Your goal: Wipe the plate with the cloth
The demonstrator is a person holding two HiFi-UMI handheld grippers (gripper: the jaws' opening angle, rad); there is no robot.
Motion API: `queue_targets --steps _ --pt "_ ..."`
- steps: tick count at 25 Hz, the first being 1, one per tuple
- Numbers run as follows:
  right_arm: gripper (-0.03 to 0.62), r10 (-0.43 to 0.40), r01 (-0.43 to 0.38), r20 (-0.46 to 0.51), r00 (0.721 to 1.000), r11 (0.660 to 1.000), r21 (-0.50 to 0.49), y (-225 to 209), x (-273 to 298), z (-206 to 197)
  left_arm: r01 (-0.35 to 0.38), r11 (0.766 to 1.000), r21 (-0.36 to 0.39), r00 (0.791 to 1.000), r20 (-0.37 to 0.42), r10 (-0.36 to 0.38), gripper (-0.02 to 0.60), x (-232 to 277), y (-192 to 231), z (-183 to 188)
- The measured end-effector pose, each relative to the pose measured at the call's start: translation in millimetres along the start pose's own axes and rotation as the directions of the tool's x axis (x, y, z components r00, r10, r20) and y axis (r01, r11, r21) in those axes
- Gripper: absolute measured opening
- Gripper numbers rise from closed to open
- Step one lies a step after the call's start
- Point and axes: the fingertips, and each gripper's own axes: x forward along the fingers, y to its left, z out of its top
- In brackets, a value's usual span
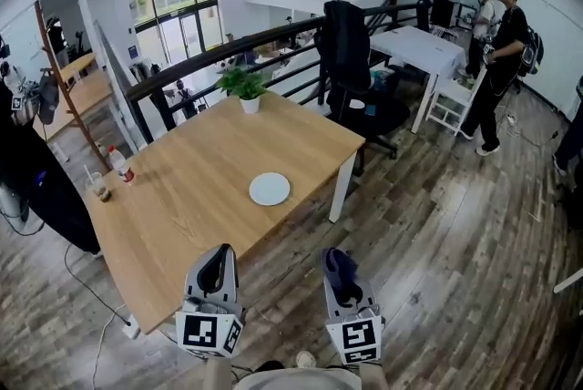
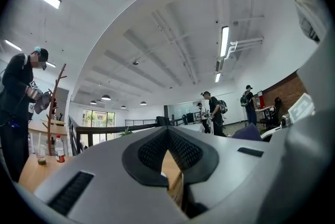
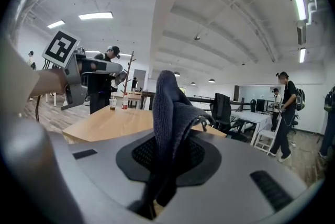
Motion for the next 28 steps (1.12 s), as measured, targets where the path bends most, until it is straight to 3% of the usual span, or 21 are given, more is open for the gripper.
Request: queue_targets --steps 5,9,17,28 --pt "0.055 -0.015 0.017 -0.067 0.998 0.999 0.033 -44.5 2.1 -29.0 0.052 0.998 -0.037 0.999 -0.008 -0.052 0.008 31.0 -36.9 -15.1" --pt "0.055 0.014 -0.011 -0.074 0.997 0.999 0.039 -52.1 22.1 -33.3 0.034 0.998 -0.054 0.999 -0.03 -0.036 0.008 44.7 -32.7 -26.0" --pt "0.057 0.135 -0.135 -0.075 0.988 0.991 0.007 -42.3 106.6 -16.3 -0.026 0.998 -0.063 0.999 -0.029 0.024 0.009 111.5 19.7 -44.6" --pt "0.055 0.182 -0.189 -0.091 0.979 0.978 -0.083 -74.9 266.4 29.3 -0.108 0.988 -0.11 0.993 -0.058 0.102 0.008 243.8 122.4 -88.6"
